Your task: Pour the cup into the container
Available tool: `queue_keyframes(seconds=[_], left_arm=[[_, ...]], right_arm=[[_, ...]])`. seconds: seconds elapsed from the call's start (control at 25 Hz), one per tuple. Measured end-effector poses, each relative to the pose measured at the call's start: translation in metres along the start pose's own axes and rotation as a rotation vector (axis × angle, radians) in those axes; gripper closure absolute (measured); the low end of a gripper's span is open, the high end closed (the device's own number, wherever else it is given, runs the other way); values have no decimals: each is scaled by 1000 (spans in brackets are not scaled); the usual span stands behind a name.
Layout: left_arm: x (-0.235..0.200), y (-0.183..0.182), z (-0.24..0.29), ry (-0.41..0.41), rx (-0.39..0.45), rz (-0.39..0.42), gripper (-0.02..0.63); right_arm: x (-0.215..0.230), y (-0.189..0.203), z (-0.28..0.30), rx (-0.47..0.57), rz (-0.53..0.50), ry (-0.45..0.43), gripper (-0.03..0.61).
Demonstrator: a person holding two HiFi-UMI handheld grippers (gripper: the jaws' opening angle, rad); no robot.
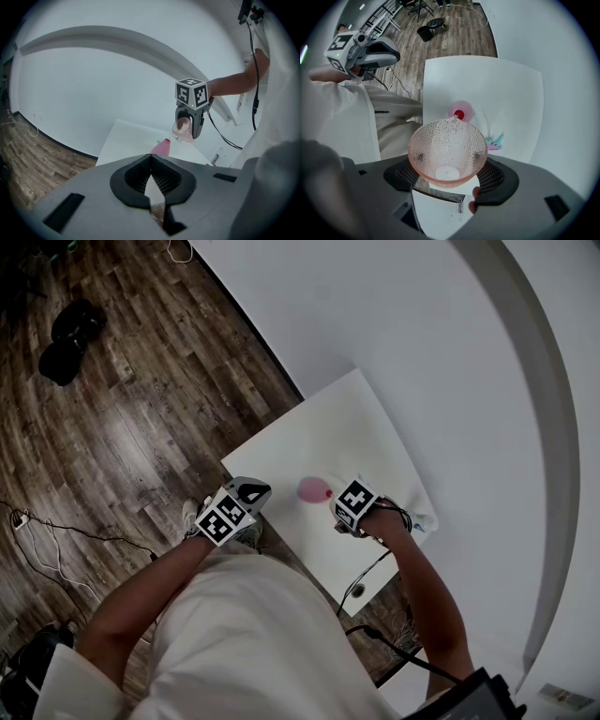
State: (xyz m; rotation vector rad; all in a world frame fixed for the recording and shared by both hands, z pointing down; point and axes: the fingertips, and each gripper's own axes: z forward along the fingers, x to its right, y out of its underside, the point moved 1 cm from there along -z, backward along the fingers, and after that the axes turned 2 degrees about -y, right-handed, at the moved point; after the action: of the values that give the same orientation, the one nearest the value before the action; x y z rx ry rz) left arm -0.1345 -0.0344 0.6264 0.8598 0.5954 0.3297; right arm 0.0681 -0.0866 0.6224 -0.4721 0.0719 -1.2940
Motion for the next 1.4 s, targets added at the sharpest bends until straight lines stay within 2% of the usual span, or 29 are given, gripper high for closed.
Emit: queue_keyframes(seconds=[1.4], left_arm=[[-1,8,-4,-8,5,-9,603]], right_arm=[[0,4,-6,-57,-16,-2,213]])
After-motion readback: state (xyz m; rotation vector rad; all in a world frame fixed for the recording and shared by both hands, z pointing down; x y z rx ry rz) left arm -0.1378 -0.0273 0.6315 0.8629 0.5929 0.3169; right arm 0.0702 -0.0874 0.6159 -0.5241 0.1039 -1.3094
